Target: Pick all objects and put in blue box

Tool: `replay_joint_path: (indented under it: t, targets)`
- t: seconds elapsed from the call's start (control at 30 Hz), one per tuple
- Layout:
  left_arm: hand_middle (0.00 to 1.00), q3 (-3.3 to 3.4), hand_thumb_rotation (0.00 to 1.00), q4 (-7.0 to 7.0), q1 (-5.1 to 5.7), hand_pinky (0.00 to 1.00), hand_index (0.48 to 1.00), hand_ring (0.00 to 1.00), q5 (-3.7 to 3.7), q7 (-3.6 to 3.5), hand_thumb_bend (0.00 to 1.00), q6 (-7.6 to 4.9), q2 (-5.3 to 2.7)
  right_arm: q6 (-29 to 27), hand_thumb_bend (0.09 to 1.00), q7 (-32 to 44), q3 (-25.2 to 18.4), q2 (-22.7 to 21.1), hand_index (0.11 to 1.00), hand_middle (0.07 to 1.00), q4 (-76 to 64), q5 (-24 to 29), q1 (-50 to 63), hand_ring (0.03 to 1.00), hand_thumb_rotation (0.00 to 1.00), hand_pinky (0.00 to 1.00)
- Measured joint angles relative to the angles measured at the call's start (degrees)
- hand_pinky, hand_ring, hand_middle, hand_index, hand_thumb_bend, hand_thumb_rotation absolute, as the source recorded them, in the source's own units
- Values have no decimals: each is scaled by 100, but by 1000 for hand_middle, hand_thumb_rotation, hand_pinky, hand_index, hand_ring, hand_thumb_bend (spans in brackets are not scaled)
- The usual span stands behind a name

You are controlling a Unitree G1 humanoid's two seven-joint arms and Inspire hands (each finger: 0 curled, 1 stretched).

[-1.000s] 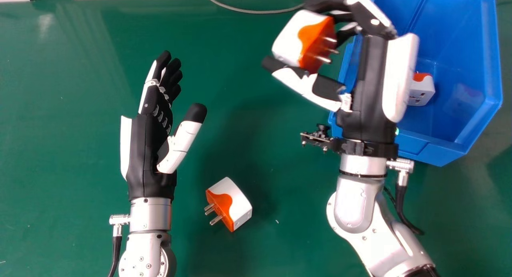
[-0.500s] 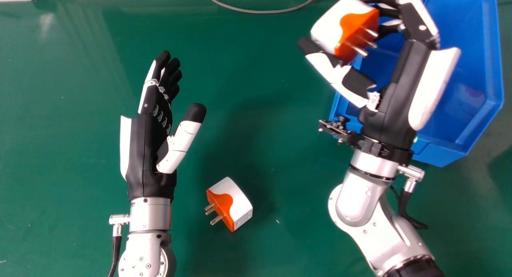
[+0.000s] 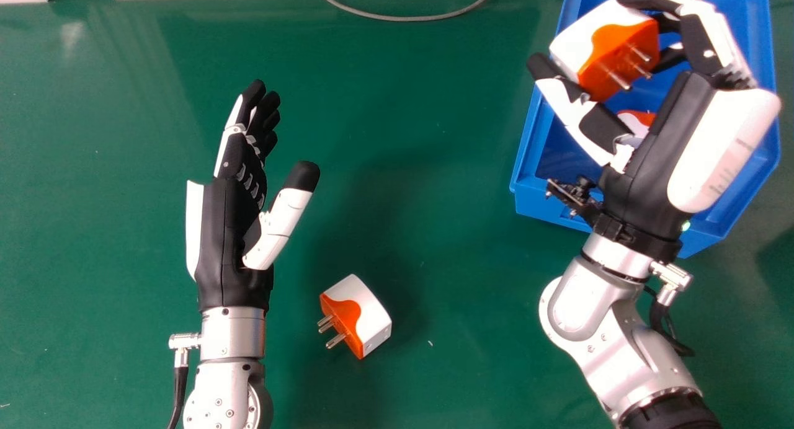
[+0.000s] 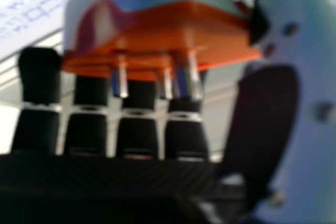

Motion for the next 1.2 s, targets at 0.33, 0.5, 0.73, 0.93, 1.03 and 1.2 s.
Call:
replay_joint_path:
  t: [0.33,0.5,0.73,0.93,1.03,1.2]
  targets:
    - [909,-4,663,0,1,953,904,928,16,-1,938,4,-7,393,494,-80,-208,-266,497,524,176,180,-3,415,0,308]
    - [910,-1,661,0,1,956,904,928,18,29,935,3,-9,611,493,230,-331,-444,505,523,219,446,-3,410,0,303]
    - [911,-4,661,-4,1,952,907,926,17,53,936,11,-18,1195,491,1285,-399,-683,523,510,-50,681,26,400,0,297]
    - [910,-1,663,-1,0,947,909,922,21,105,936,24,-21,1829,491,2311,-403,-696,527,499,-470,805,59,394,0,295]
    - [910,0,664,13,-2,942,909,917,16,105,936,24,-23,2043,491,2646,-397,-702,527,497,-500,832,59,393,0,293]
    - [907,0,664,40,-28,921,907,905,29,148,936,24,-29,2211,491,3047,-372,-809,528,498,-484,841,39,392,0,281]
